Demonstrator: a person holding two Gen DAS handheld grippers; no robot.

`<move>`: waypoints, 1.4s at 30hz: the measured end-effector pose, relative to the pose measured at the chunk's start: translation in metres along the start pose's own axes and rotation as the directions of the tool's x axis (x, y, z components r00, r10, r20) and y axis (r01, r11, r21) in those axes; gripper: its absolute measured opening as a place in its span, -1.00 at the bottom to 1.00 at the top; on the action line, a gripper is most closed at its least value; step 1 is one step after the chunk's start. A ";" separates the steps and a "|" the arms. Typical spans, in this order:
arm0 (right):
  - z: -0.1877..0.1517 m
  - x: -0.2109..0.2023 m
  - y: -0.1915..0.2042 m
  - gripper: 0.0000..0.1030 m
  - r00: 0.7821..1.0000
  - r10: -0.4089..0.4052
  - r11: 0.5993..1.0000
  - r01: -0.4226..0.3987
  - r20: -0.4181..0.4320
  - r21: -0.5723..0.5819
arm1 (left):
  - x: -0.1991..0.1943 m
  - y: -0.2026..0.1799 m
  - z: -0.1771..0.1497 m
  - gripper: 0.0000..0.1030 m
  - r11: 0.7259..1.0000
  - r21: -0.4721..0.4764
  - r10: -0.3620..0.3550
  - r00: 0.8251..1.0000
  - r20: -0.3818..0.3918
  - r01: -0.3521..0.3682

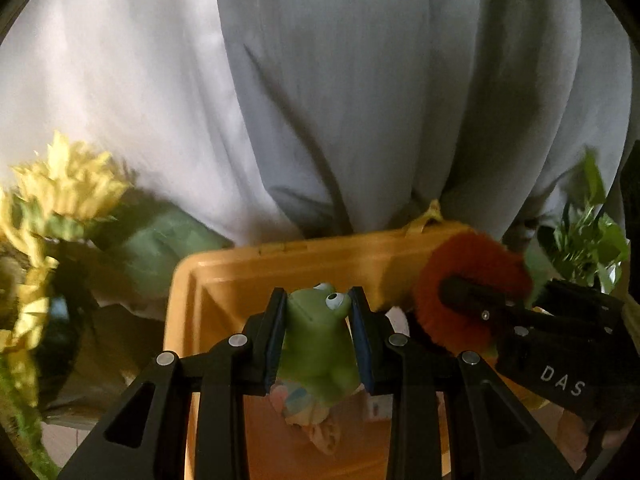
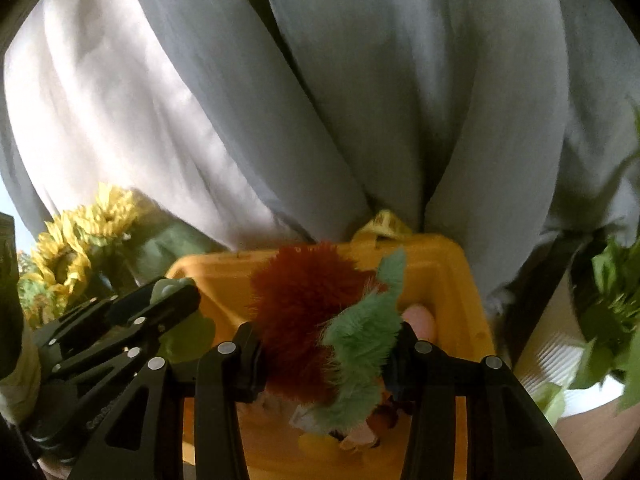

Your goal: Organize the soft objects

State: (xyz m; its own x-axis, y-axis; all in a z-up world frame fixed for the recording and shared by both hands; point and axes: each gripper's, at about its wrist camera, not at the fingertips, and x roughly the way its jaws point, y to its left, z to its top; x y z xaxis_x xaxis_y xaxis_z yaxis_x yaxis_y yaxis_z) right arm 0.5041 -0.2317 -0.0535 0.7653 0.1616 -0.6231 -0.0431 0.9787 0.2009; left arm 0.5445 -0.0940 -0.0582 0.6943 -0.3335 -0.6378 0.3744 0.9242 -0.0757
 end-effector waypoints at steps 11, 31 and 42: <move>-0.003 0.036 -0.006 -0.07 0.986 0.004 1.000 -0.002 -0.164 0.013 | 0.033 0.005 -0.002 -0.39 1.000 -0.021 -0.015 0.987 -0.157 0.011; -0.013 -0.028 0.004 0.27 0.991 -0.106 0.994 0.103 -0.076 -0.048 | -0.068 -0.004 -0.019 0.34 0.982 -0.006 0.189 0.982 -0.007 -0.189; -0.045 -0.124 0.040 0.60 0.986 -0.150 0.984 0.156 0.079 -0.085 | -0.169 -0.009 -0.056 0.83 0.969 -0.069 0.245 0.960 0.138 -0.238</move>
State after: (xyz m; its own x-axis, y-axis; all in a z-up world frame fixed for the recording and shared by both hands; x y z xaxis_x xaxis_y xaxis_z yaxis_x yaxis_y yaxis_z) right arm 0.3786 -0.2072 -0.0026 0.8112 0.0026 -0.5848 0.0230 0.9991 0.0363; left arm 0.3892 -0.0352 0.0070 0.8429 -0.1189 -0.5248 0.1553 0.9875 0.0257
